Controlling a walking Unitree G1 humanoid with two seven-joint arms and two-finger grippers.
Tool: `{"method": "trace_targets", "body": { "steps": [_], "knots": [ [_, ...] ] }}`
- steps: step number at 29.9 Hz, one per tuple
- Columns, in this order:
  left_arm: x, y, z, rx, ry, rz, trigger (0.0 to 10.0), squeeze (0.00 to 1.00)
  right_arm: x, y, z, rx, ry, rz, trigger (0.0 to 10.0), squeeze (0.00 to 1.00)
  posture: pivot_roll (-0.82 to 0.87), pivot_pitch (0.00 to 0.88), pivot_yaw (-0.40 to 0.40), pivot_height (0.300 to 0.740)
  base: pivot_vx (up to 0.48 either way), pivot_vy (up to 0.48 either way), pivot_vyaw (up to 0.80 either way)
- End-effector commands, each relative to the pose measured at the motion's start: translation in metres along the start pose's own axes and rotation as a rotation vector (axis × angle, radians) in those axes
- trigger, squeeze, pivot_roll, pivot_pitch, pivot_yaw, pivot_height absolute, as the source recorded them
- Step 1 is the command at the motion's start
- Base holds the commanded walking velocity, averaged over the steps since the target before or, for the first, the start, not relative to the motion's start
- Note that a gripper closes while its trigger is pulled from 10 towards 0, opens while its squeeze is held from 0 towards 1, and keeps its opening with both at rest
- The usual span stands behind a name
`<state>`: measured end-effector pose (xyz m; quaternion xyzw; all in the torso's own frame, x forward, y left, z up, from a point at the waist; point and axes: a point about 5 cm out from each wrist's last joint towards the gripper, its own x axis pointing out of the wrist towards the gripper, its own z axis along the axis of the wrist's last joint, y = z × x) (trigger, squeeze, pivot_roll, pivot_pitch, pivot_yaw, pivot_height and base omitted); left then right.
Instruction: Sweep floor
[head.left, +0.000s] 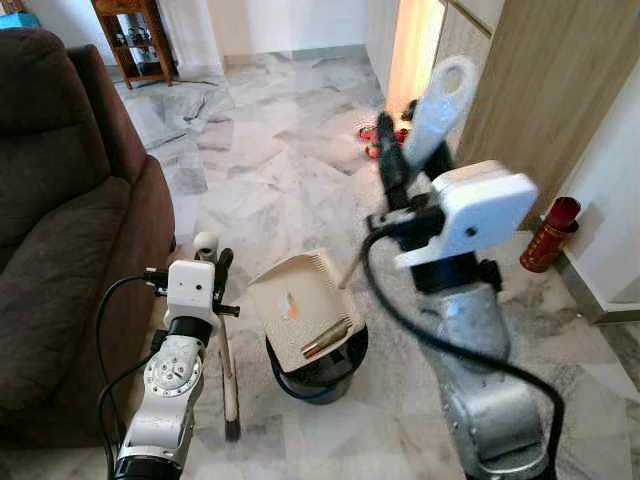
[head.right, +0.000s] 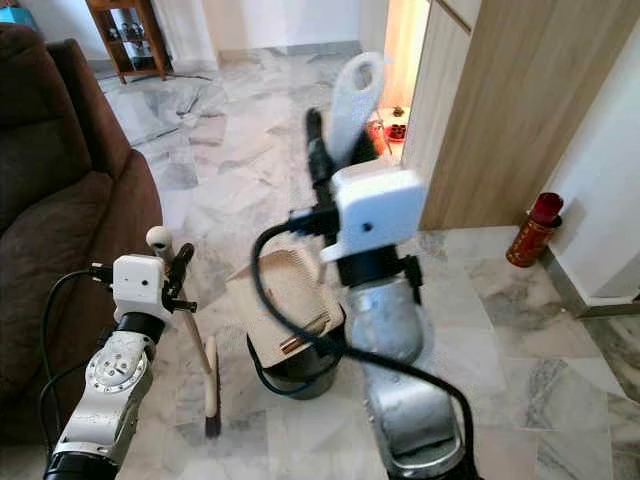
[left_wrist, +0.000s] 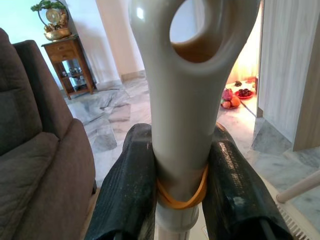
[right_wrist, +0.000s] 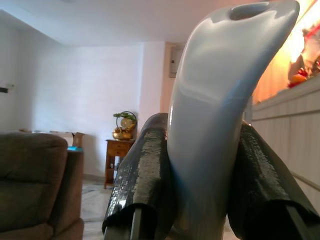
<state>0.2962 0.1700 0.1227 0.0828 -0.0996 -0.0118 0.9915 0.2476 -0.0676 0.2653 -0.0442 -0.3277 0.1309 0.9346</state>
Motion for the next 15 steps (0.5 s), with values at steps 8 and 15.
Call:
{"method": "trace_targets", "body": {
  "steps": [8,15],
  "knots": [
    [0.001,-0.002,0.01,0.023,-0.065,-0.024,10.0,0.0,-0.002,0.016,0.019,-0.063,-0.141,0.056,10.0,0.0,0.08,0.092,0.054,0.74,0.0,0.0,0.0],
    [0.001,-0.002,0.01,0.024,-0.067,-0.029,10.0,0.0,-0.005,0.025,0.021,-0.126,-0.181,0.115,10.0,0.0,0.08,0.09,0.055,0.74,0.0,0.0,0.0]
  ]
}}
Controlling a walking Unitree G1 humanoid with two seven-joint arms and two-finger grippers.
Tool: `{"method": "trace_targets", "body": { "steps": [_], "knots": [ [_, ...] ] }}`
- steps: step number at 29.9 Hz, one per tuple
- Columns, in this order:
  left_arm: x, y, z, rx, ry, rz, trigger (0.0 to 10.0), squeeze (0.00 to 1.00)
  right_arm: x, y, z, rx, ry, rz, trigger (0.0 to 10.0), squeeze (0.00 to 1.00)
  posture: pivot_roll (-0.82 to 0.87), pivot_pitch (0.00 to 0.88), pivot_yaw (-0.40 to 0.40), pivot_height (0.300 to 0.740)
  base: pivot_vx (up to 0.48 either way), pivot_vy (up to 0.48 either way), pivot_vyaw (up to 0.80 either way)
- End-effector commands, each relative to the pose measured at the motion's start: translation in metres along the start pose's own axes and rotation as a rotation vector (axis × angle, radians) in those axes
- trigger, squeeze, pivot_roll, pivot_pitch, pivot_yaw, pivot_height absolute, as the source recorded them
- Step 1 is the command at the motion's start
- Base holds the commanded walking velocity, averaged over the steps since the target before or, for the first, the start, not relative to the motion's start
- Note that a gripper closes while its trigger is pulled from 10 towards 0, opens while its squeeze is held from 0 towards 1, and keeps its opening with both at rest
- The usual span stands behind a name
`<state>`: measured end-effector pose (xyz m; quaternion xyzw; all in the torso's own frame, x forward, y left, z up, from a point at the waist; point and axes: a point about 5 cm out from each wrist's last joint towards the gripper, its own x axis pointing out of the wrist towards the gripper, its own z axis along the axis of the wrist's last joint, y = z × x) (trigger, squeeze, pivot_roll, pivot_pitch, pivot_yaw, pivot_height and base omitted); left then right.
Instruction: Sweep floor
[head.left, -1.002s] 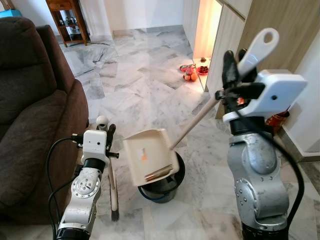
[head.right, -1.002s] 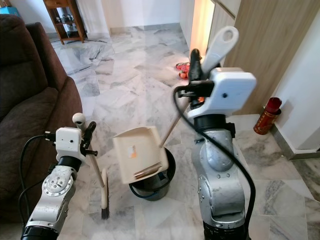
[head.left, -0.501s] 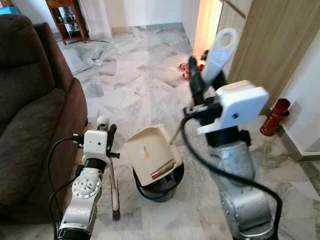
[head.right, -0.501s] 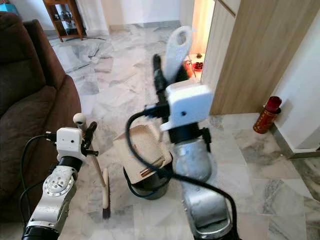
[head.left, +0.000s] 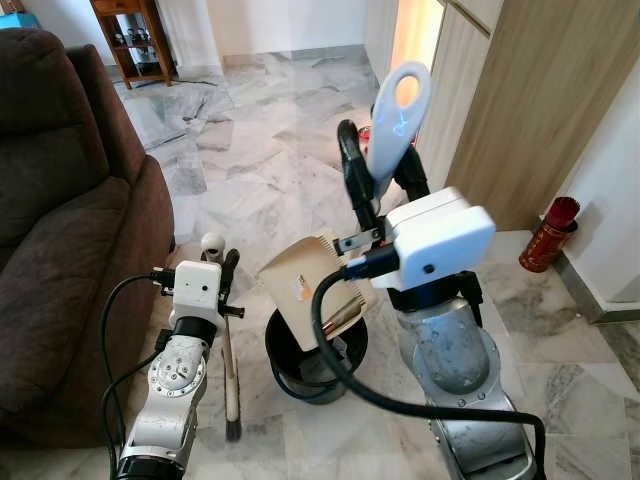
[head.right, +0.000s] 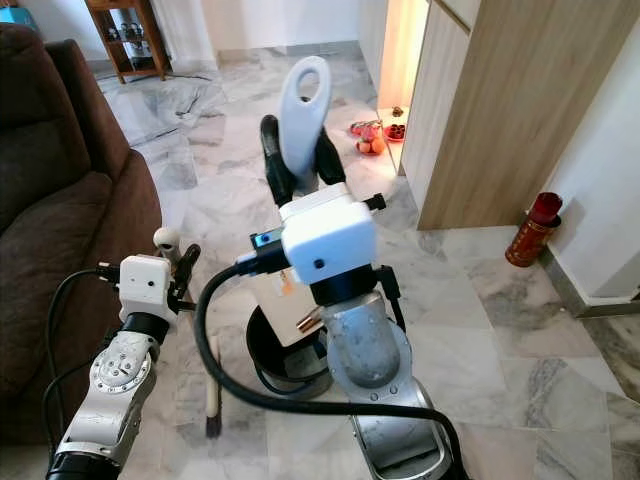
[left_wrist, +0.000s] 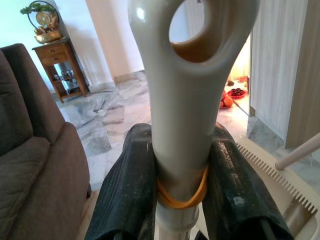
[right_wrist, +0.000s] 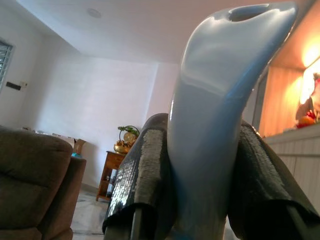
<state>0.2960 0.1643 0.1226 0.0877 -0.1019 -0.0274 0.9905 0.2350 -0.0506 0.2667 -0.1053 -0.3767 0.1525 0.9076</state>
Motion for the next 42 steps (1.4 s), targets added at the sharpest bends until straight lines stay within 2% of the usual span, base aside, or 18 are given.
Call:
{"method": "trace_targets", "body": {
  "steps": [1,9,20,36,38,42],
  "knots": [
    [0.001,0.003,0.01,0.018,-0.06,0.002,10.0,0.0,0.0,0.006,0.013,-0.019,-0.091,0.036,10.0,0.0,0.08,0.09,0.055,0.74,0.0,0.0,0.0],
    [0.001,0.002,0.01,0.018,-0.062,-0.001,10.0,0.0,-0.004,0.022,0.018,-0.093,-0.151,0.143,10.0,0.0,0.07,0.081,0.054,0.74,0.0,0.0,0.0],
    [0.002,0.002,0.01,0.017,-0.064,0.003,10.0,0.0,-0.006,0.033,0.022,-0.136,-0.196,0.207,10.0,0.0,0.07,0.08,0.05,0.74,0.0,0.0,0.0],
    [0.002,0.003,0.009,0.018,-0.062,0.001,10.0,0.0,-0.006,0.037,0.02,-0.162,-0.191,0.223,10.0,0.0,0.07,0.088,0.053,0.74,0.0,0.0,0.0],
    [0.002,0.003,0.009,0.017,-0.061,0.0,10.0,0.0,-0.005,0.034,0.017,-0.16,-0.175,0.203,10.0,0.0,0.07,0.089,0.054,0.74,0.0,0.0,0.0],
    [0.003,0.002,0.009,0.018,-0.06,-0.002,10.0,0.0,0.0,0.018,0.01,-0.178,-0.134,0.124,10.0,0.0,0.07,0.088,0.055,0.74,0.0,0.0,0.0]
  ]
}}
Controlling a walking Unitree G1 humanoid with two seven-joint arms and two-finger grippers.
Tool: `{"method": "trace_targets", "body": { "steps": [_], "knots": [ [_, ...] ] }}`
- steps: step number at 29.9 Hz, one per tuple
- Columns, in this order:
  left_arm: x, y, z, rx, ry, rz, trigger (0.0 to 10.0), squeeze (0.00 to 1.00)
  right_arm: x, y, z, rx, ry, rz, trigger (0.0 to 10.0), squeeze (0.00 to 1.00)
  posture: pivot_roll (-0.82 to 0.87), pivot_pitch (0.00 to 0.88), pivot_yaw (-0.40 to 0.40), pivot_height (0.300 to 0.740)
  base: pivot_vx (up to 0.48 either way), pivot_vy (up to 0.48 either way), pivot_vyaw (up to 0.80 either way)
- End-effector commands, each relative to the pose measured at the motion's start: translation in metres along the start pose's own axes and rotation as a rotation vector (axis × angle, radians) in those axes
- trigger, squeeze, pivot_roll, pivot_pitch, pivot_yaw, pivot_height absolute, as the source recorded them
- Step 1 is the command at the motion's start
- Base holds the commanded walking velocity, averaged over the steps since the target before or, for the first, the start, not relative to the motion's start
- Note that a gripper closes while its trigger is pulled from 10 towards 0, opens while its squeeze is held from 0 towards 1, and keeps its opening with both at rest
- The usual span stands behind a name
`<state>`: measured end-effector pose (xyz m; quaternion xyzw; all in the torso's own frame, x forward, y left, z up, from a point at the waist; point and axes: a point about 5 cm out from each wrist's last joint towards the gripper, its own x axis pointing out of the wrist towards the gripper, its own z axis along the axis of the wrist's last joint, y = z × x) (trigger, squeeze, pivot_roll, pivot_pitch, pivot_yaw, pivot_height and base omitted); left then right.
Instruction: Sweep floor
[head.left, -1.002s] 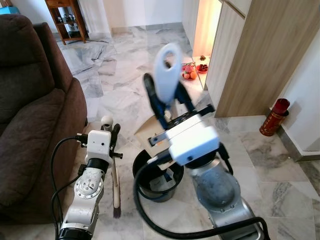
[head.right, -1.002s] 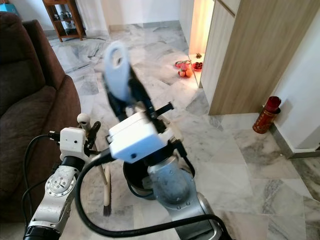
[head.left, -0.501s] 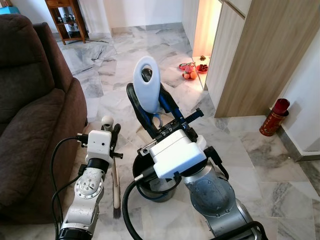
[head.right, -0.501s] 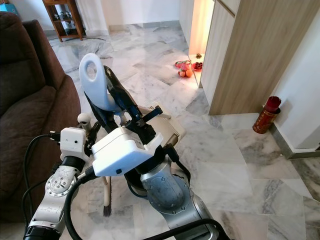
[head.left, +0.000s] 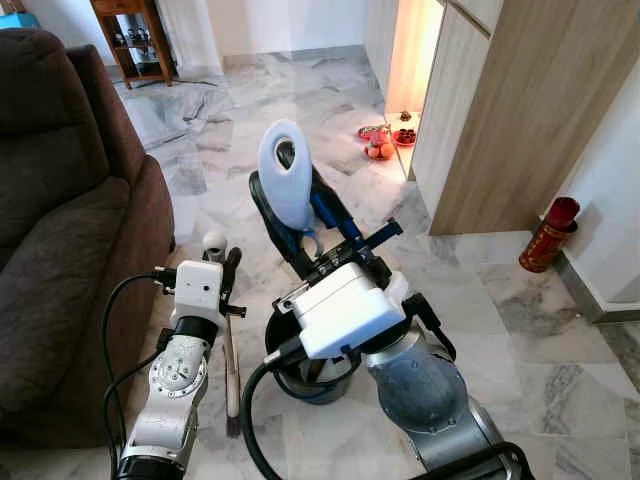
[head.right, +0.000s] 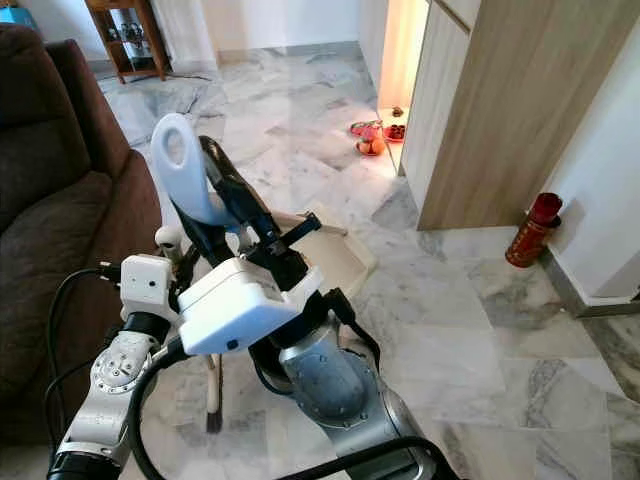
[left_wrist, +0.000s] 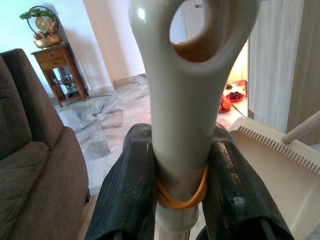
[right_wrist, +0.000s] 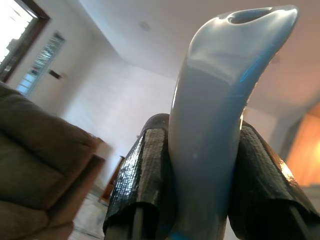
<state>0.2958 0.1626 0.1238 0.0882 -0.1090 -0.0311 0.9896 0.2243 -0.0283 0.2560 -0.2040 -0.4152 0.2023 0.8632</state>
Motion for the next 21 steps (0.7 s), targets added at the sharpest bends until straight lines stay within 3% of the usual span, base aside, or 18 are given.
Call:
{"method": "trace_targets", "body": {
  "steps": [1,3,10,13,16,21],
  "knots": [
    [0.003,0.004,0.008,0.017,-0.045,0.004,10.0,0.0,0.006,-0.01,0.006,-0.021,-0.044,-0.05,10.0,0.0,0.07,0.088,0.055,0.74,0.0,0.0,0.0],
    [0.003,0.004,0.008,0.017,-0.045,0.003,10.0,0.0,0.007,-0.031,-0.004,-0.084,-0.011,-0.134,10.0,0.0,0.07,0.089,0.056,0.74,0.0,0.0,0.0],
    [0.003,0.004,0.008,0.017,-0.045,0.004,10.0,0.0,-0.003,-0.068,-0.03,-0.237,0.1,-0.264,10.0,0.0,0.06,0.09,0.057,0.74,0.0,0.0,0.0],
    [0.002,0.004,0.007,0.018,-0.045,0.004,10.0,0.0,-0.013,-0.081,-0.045,-0.232,0.177,-0.336,10.0,0.0,0.06,0.089,0.059,0.74,0.0,0.0,0.0],
    [0.001,0.005,0.007,0.022,-0.042,0.001,10.0,0.0,-0.035,-0.094,-0.07,-0.213,0.303,-0.421,10.0,0.0,0.06,0.086,0.06,0.74,0.0,0.0,0.0],
    [-0.003,0.008,0.006,0.029,-0.037,-0.002,10.0,0.0,-0.058,-0.102,-0.091,-0.221,0.395,-0.462,10.0,0.0,0.06,0.081,0.062,0.74,0.0,0.0,0.0]
  ]
}}
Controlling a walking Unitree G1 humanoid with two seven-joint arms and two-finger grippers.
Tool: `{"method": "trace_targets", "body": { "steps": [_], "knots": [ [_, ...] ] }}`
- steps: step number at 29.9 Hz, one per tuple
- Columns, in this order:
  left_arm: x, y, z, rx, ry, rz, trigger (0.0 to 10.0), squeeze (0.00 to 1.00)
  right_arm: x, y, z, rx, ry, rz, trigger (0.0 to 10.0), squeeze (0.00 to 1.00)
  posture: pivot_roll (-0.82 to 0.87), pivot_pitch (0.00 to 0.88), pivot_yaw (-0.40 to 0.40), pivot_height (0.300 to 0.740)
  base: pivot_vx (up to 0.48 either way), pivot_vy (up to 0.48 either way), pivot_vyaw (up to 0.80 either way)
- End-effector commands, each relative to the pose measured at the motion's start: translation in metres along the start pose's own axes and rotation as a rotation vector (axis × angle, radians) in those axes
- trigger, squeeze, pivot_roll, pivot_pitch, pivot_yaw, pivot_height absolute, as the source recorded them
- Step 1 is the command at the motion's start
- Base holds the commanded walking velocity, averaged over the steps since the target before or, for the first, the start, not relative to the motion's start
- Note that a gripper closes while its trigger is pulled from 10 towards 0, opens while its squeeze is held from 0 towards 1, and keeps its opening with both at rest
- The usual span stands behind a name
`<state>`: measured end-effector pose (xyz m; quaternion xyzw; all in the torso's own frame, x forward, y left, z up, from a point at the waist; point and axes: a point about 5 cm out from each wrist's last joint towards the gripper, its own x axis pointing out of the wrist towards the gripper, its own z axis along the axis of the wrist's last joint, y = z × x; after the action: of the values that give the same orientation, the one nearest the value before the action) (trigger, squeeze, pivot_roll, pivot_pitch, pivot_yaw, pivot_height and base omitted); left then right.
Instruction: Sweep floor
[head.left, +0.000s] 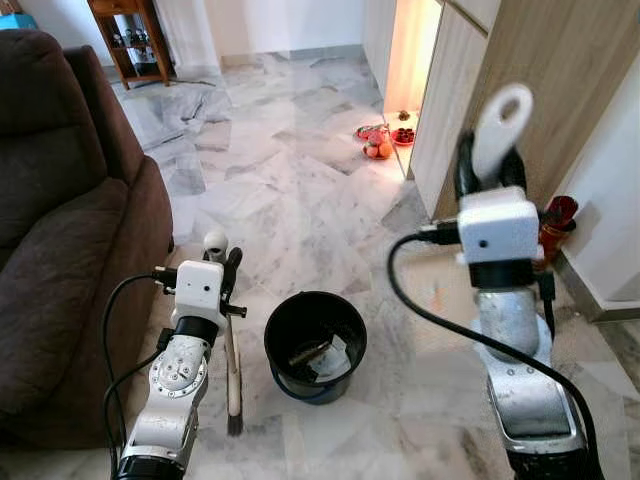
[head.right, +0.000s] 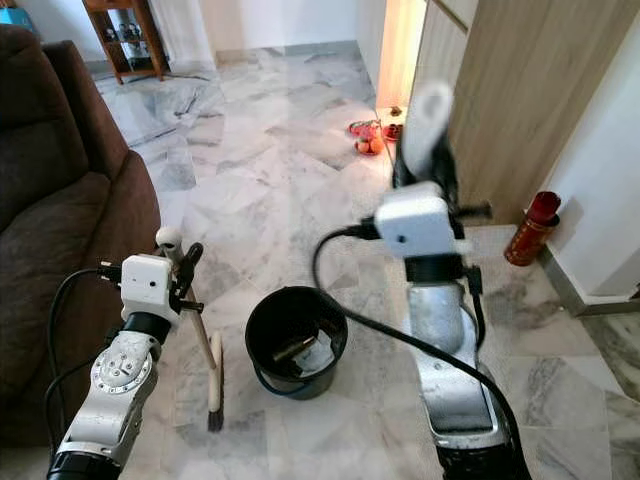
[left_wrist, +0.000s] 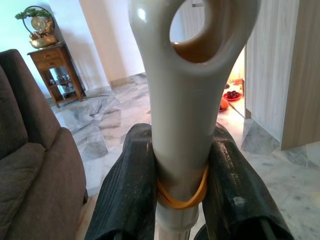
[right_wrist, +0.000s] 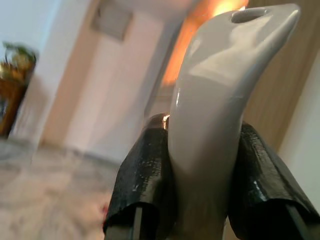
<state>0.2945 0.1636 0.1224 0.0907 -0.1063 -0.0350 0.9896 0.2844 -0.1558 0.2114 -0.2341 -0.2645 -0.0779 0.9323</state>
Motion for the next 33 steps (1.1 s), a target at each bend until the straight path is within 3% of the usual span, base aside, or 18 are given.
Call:
{"method": "trace_targets", "body": {
  "steps": [1,4,9,16,33],
  "knots": [
    [-0.003,0.008,0.006,0.027,-0.04,0.006,10.0,0.0,0.001,-0.01,-0.001,0.0,-0.035,-0.048,10.0,0.0,0.06,0.08,0.063,0.74,0.0,0.0,0.0],
    [-0.009,0.01,0.005,0.03,-0.028,0.003,10.0,0.0,-0.006,-0.015,-0.02,0.017,0.049,-0.096,10.0,0.0,0.06,0.074,0.066,0.74,0.0,0.0,0.0],
    [-0.016,0.012,0.002,0.033,-0.016,-0.003,10.0,0.0,-0.014,-0.017,-0.038,0.013,0.1,-0.118,10.0,0.0,0.07,0.065,0.068,0.74,0.0,0.0,0.0],
    [-0.023,0.013,0.0,0.01,0.001,0.007,10.0,0.0,-0.028,-0.008,-0.069,0.079,0.221,-0.117,10.0,0.0,0.07,0.058,0.071,0.74,0.0,0.0,0.0],
    [-0.022,0.009,-0.003,-0.02,0.011,-0.009,10.0,0.0,-0.036,0.007,-0.089,0.109,0.254,-0.053,10.0,0.0,0.07,0.09,0.067,0.74,0.0,0.0,0.0]
  ]
}}
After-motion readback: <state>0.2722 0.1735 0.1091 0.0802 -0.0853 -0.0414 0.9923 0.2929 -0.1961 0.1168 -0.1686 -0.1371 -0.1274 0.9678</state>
